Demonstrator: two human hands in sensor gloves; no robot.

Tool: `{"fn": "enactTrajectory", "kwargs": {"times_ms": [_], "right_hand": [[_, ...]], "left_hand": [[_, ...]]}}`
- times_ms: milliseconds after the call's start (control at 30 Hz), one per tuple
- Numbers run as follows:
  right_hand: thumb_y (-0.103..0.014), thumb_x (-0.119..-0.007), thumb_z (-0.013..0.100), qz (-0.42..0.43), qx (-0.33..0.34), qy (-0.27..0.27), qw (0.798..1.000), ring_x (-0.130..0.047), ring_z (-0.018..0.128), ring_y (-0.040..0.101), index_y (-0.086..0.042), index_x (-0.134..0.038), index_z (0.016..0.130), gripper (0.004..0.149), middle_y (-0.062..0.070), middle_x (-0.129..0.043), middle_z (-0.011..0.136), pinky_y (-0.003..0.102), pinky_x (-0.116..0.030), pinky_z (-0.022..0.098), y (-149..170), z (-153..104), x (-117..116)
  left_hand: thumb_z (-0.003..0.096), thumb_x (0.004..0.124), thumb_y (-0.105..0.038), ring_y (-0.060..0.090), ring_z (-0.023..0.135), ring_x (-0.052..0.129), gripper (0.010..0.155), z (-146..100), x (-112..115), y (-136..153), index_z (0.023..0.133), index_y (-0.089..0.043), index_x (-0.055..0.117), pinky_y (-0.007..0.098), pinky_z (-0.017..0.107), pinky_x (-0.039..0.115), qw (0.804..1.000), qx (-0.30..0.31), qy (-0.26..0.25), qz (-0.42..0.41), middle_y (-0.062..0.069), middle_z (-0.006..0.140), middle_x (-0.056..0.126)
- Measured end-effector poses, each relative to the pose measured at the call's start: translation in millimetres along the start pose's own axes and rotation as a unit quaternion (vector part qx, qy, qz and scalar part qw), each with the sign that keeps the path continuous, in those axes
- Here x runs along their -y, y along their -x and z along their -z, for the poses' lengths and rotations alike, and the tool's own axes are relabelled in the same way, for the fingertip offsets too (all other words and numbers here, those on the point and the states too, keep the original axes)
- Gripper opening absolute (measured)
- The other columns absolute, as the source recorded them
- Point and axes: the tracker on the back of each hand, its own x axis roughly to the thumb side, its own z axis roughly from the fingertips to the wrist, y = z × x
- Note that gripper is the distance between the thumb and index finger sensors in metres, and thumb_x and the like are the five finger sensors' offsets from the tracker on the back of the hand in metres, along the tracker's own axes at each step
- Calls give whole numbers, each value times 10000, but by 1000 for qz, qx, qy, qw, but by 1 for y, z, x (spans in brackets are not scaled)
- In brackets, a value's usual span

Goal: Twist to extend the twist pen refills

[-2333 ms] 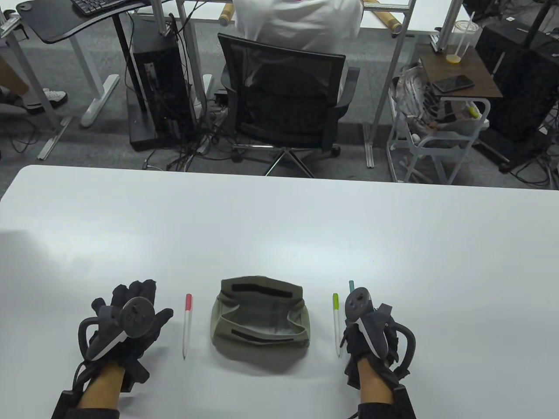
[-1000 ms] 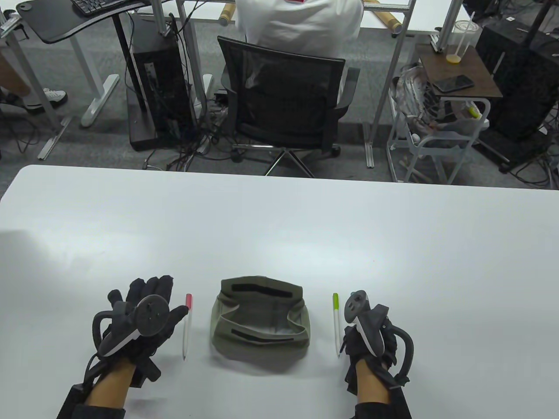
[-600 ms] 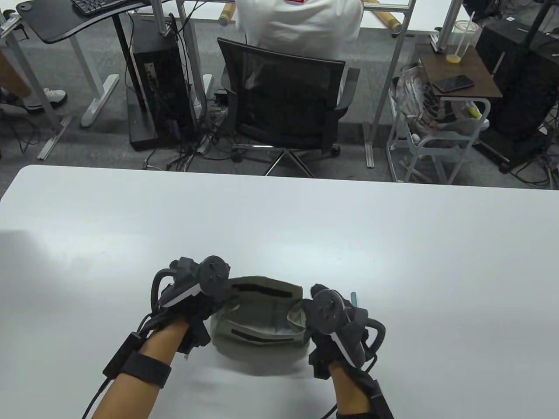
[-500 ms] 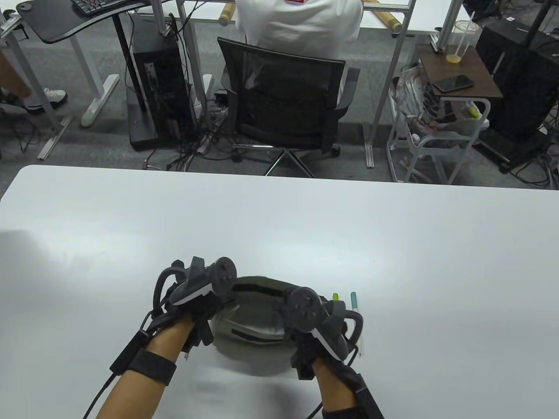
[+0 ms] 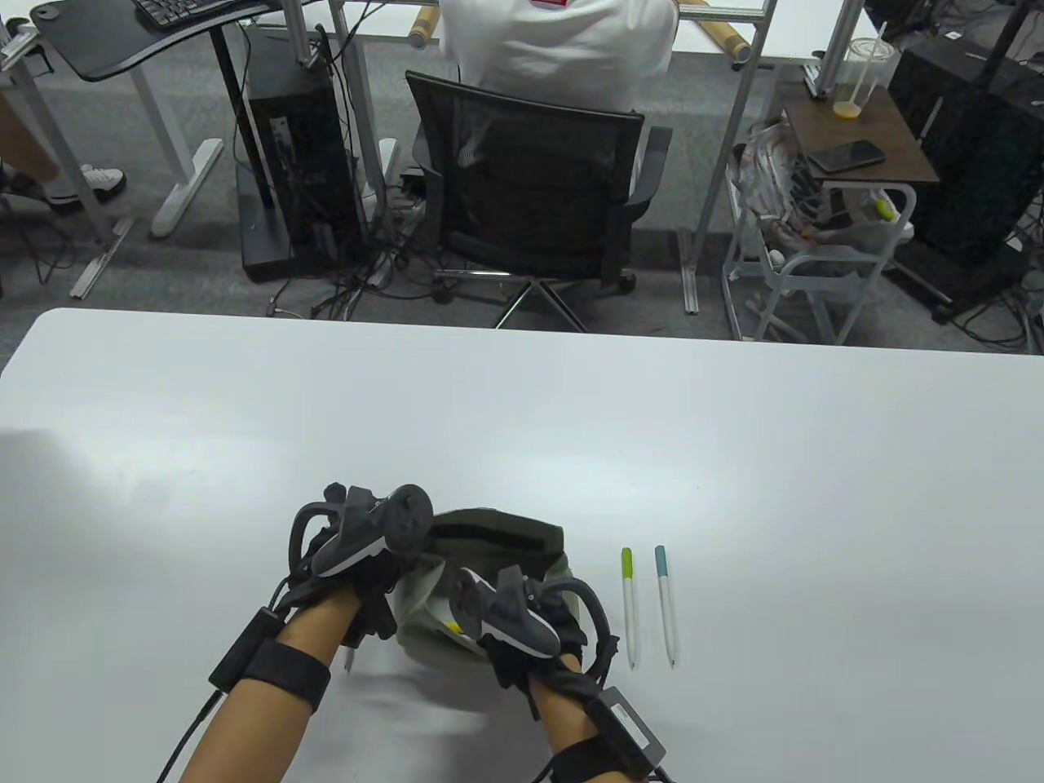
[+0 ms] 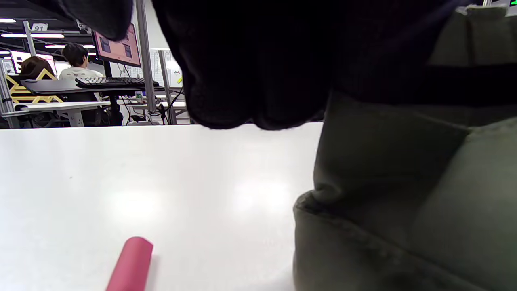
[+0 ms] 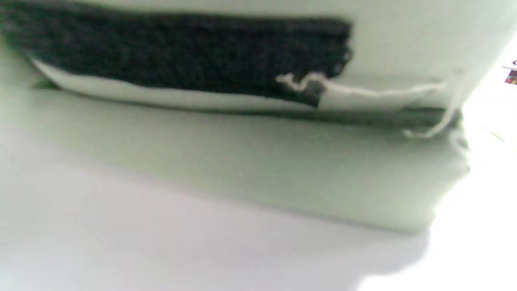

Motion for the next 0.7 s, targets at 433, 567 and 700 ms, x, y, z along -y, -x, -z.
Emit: {"fn": "enactTrajectory", "kwargs": {"times_ms": [433, 567, 700], "right_hand": [[-308, -855, 312, 18, 21, -11, 1000, -958, 391, 117, -272, -854, 805, 494, 11, -919, 728, 264, -844, 241, -5, -2, -6], [-310, -852, 311, 19, 26, 2, 999, -958, 376, 113, -283, -875, 771, 462, 7, -923, 721, 260, -842, 232, -4, -4, -5], [-327, -846, 301, 39, 21, 25, 999, -956, 365, 99, -301, -908, 719, 424, -9, -931, 707, 247, -840, 222, 2, -5, -8]], "left_hand": [[484, 864, -435, 294, 695, 988, 451, 3, 3, 7, 866, -197, 886, 767, 680, 491, 1000, -6, 8, -21, 8, 688, 1013], [483, 866, -429, 295, 700, 986, 450, 4, 1, 6, 867, -196, 887, 768, 683, 486, 1000, -10, 14, -21, 11, 691, 1013], [482, 866, -421, 298, 705, 985, 448, 5, 2, 5, 868, -196, 885, 767, 684, 485, 1000, -13, 13, -23, 11, 697, 1011]]}}
